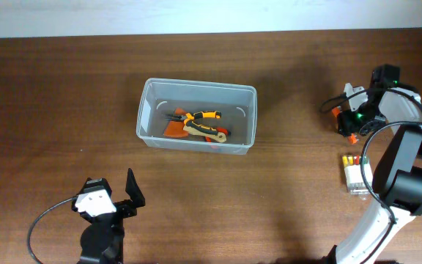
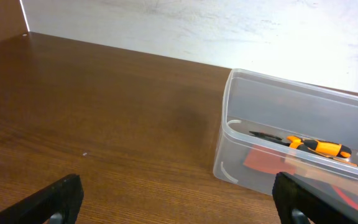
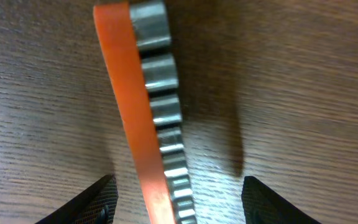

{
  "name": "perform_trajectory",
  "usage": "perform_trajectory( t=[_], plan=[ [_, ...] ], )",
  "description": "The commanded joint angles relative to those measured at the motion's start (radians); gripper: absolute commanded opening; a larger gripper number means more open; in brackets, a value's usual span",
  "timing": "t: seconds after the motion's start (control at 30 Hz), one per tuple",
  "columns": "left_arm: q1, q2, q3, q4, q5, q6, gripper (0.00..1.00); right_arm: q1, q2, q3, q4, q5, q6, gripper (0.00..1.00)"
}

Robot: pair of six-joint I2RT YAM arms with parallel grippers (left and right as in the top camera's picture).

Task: Pack container
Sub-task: 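Lower the right gripper and grasp the orange screwdriver bit holder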

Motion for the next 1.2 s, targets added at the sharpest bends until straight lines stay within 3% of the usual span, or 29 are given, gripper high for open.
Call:
perform_trajectory(
  t=[0.0,0.23,0.77,0.93,1.17],
  plan=[
    [-0.004,-0.006,-0.003,-0.002,-0.003,0.009,0.99,0.013,0.033,-0.007,0.000,-0.029,0.000,0.62],
    [-0.004,-0.006,-0.003,-0.002,-0.003,0.009,0.99,0.053,0.034,-0.007,0.000,-0.027,0.000,0.40],
    [-0.004,-0.006,-0.003,-0.002,-0.004,0.009,0.99,0.097,0.033,-0.007,-0.004,0.016,0.009,0.27],
    [-0.004,-0.006,-0.003,-0.002,-0.003,0.009,0.99,0.097,0.027,0.003,-0.009,0.068,0.075,0.22],
    [-0.004,-0.006,-0.003,-0.002,-0.003,0.009,0.99,0.098,-0.006,0.107,-0.078,0.055,0.104,0.20]
  ],
)
